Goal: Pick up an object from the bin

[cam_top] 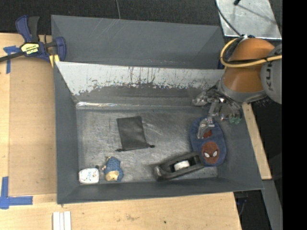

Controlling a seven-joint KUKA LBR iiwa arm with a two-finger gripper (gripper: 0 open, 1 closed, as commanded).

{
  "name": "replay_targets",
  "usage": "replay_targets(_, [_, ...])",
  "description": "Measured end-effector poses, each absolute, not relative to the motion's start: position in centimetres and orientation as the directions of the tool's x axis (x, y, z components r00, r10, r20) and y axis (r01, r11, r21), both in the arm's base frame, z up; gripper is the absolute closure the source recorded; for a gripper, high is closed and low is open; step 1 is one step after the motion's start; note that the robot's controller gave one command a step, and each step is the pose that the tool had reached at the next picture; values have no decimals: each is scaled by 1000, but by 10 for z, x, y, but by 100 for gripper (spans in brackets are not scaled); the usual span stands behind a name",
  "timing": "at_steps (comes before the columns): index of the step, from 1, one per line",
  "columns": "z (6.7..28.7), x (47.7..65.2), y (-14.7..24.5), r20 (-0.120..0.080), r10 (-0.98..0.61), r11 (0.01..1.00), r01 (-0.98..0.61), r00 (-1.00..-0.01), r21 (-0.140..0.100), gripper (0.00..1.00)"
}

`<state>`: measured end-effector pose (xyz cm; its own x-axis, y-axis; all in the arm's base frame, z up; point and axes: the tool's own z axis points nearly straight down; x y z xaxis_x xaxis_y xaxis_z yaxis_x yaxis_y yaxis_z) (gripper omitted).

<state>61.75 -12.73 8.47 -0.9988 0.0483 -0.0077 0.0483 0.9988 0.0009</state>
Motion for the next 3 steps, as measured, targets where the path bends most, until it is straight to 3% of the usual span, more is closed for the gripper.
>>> replay_targets(2, [78, 603, -127, -23, -29, 1000, -29, -999, 1, 0])
replay_targets(3, [78, 599, -127, -2, -31, 1000, -31, -1000, 4, 100])
